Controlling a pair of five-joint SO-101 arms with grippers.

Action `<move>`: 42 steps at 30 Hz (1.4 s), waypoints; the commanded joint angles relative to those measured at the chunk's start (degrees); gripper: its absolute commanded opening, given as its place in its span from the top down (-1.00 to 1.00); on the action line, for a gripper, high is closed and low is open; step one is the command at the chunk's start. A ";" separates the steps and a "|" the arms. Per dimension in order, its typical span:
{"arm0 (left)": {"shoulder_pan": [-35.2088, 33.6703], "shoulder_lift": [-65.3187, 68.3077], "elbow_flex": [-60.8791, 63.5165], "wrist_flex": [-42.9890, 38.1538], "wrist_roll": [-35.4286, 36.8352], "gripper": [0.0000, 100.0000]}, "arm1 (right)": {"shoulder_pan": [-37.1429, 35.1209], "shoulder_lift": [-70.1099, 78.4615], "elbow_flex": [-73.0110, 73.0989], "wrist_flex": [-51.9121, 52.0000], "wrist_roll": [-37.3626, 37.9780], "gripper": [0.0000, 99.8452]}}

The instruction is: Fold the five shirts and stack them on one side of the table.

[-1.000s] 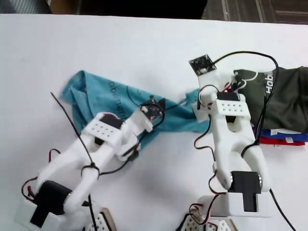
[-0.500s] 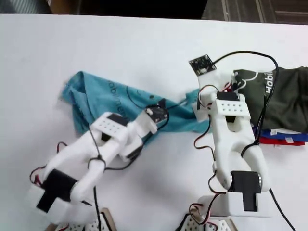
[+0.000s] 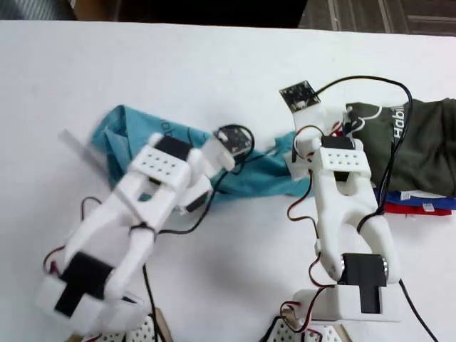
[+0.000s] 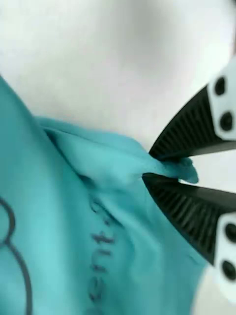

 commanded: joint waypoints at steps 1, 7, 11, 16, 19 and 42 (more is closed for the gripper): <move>-1.05 -9.05 -2.86 8.53 -4.92 0.95 | -0.40 -0.66 -2.73 3.74 -0.18 0.90; -17.41 -15.47 -2.86 11.25 -13.89 0.95 | -3.56 -0.66 -9.93 14.11 0.09 0.55; -30.86 -14.33 -2.68 9.14 -20.31 0.95 | -6.46 -1.27 -11.78 18.33 0.00 0.61; -37.89 -10.64 -2.33 5.54 -23.03 0.95 | -13.49 -9.63 -3.60 17.54 0.09 0.63; -38.86 -8.18 -2.24 2.99 -22.77 0.95 | -15.69 -16.22 2.81 14.02 0.09 0.62; -38.68 5.10 -2.77 -9.32 -18.90 0.95 | -11.82 -33.01 13.36 14.02 1.67 0.16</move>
